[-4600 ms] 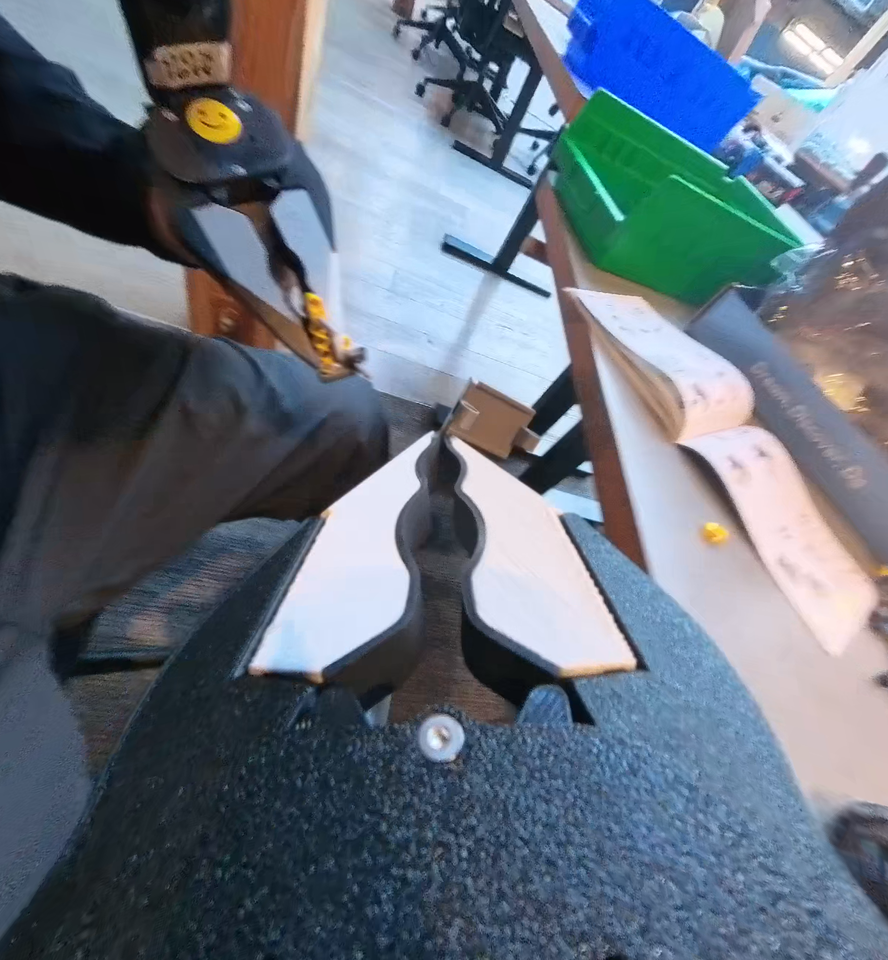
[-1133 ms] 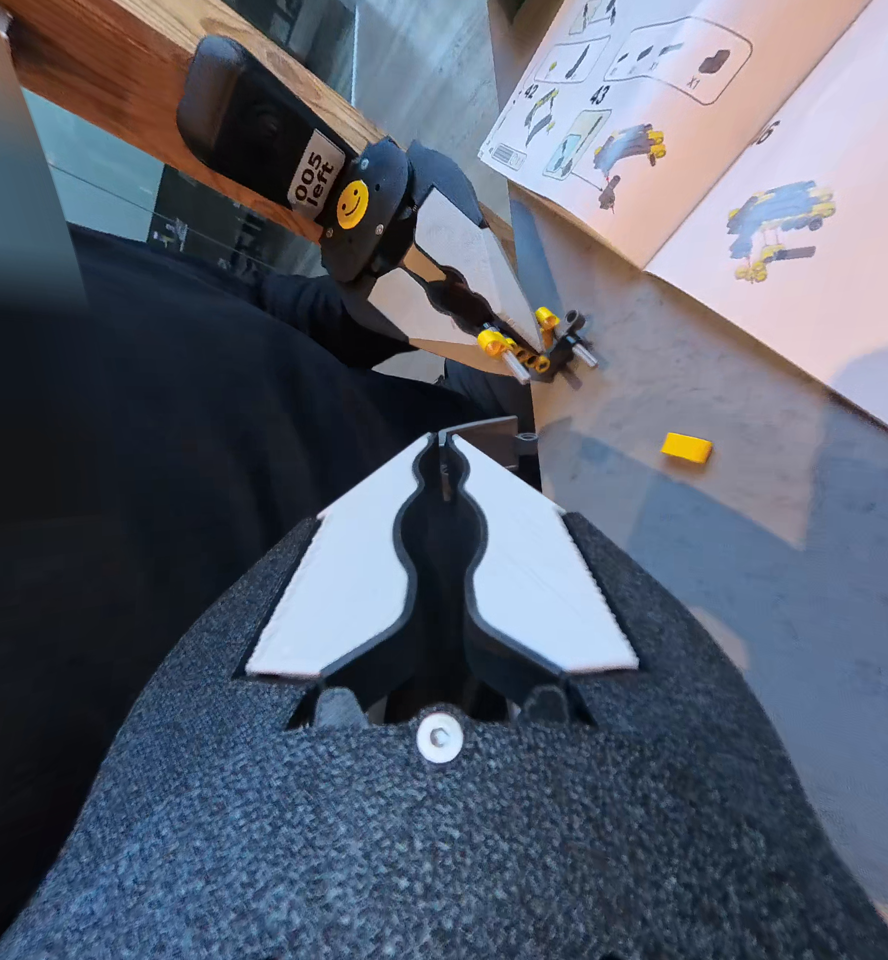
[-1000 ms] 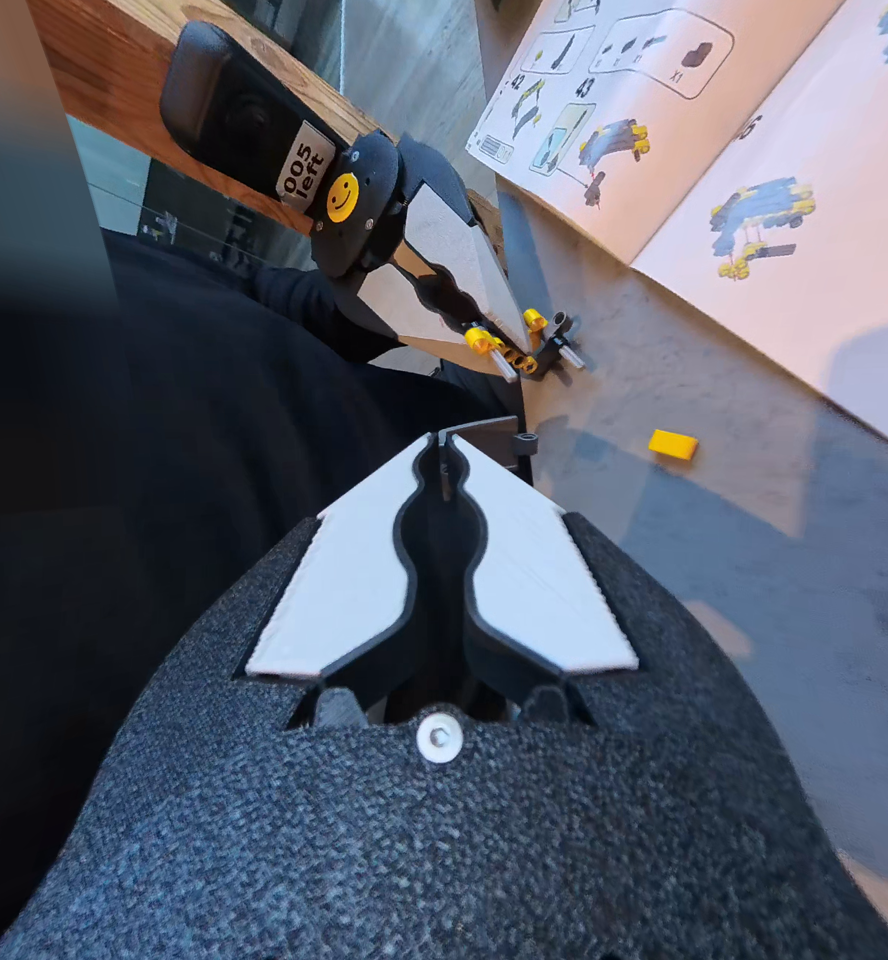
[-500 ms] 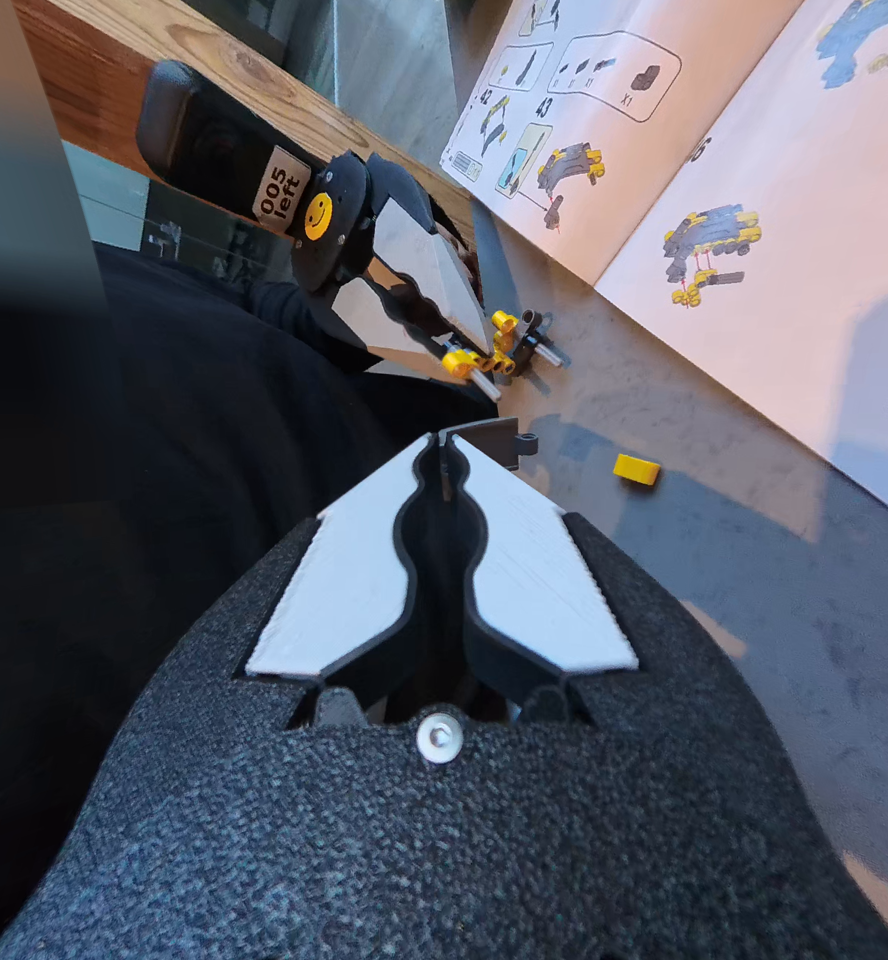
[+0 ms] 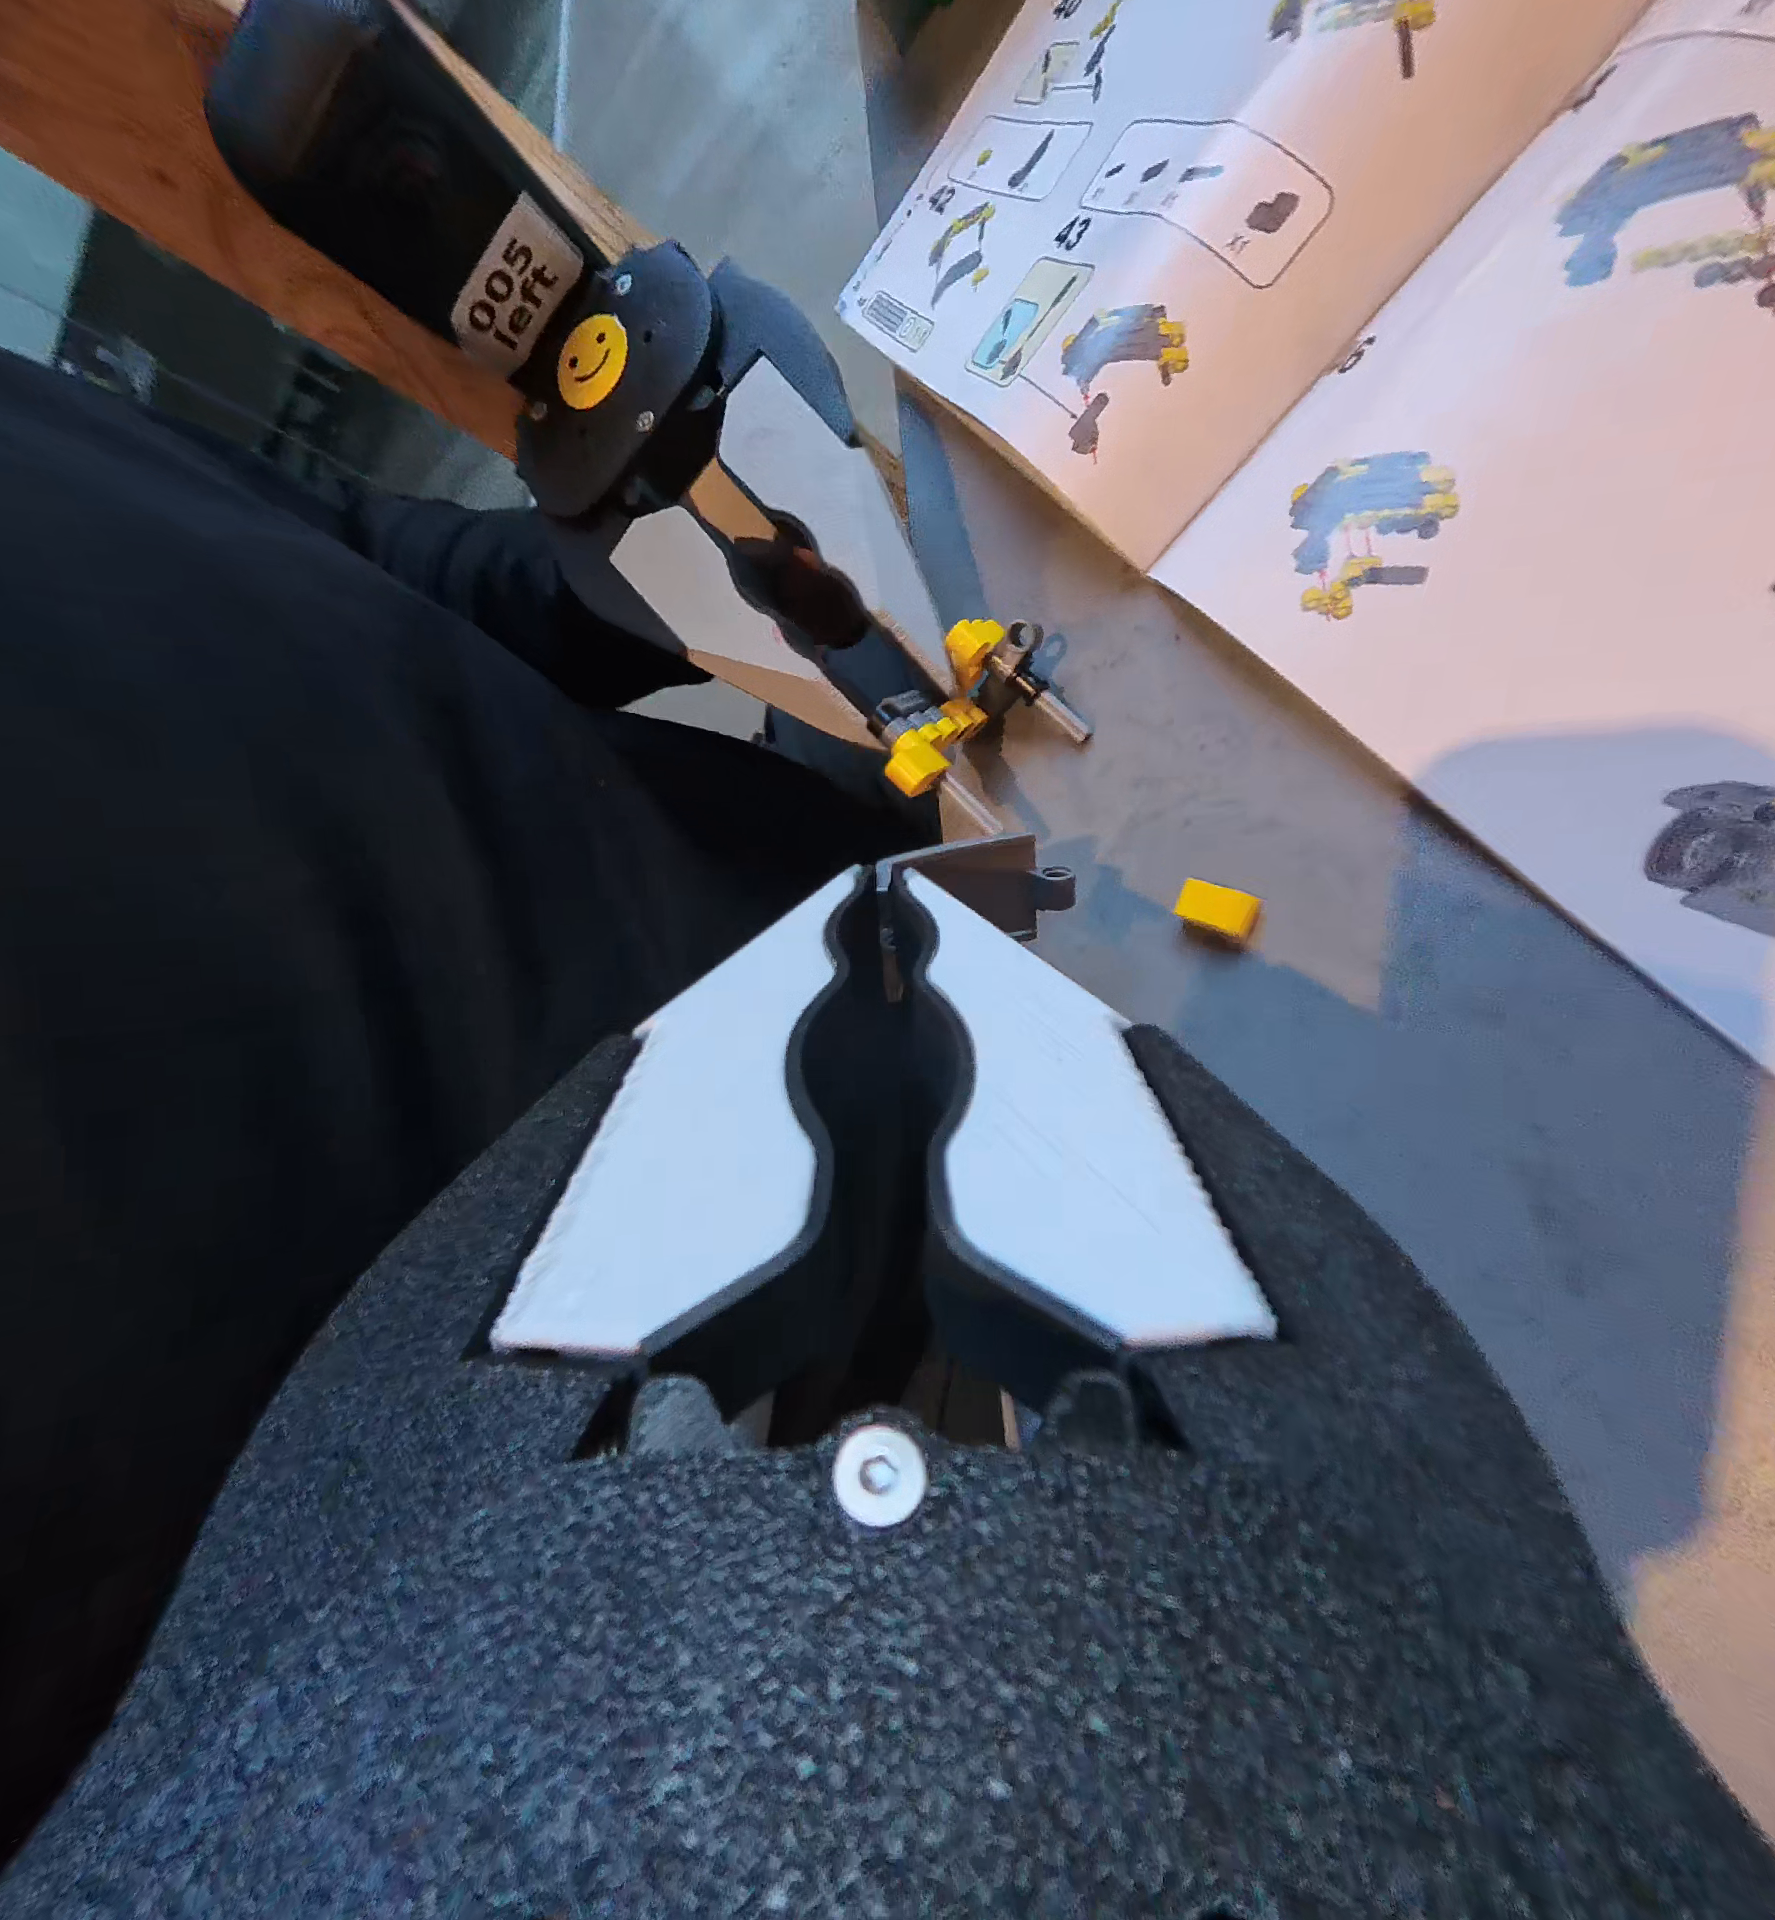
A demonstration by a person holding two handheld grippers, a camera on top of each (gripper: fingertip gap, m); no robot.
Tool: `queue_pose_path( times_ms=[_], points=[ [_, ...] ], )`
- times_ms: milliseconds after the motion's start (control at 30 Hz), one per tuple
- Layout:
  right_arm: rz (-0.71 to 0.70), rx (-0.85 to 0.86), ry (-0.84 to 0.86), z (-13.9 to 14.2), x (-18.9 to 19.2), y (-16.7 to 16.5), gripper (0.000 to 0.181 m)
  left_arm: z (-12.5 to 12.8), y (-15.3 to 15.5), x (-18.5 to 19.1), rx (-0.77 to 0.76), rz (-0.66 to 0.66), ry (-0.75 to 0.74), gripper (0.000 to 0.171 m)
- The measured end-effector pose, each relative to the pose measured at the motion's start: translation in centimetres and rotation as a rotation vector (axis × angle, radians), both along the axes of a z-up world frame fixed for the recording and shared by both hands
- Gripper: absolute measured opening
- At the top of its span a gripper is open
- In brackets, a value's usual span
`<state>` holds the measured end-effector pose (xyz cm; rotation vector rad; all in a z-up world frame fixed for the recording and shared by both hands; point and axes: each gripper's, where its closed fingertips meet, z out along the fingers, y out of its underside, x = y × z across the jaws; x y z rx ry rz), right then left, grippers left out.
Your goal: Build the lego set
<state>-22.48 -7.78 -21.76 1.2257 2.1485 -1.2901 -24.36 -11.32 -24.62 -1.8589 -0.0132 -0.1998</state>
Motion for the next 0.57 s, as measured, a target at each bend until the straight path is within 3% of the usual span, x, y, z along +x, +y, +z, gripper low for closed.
queue_pose_path(
  times_ms=[167,400,467,567],
  points=[
    [-0.055,0.016,0.056,-0.3,-0.2,-0.1,0.002,-0.2,0.0,0.1,-0.003,0.005,0.018,0.013],
    [-0.34,-0.212,0.169,2.2,-1.7,0.6,0.002,-0.2,0.3,0.2,-0.002,0.004,-0.009,0.013],
    [-0.409,-0.35,0.173,3.5,-1.8,0.7,0.001,-0.1,0.4,0.6,-0.007,-0.012,-0.03,0.018],
    [-0.535,-0.732,0.188,7.4,-2.3,1.5,0.001,-0.2,0.6,0.7,-0.005,-0.015,-0.017,0.018]
  ],
)
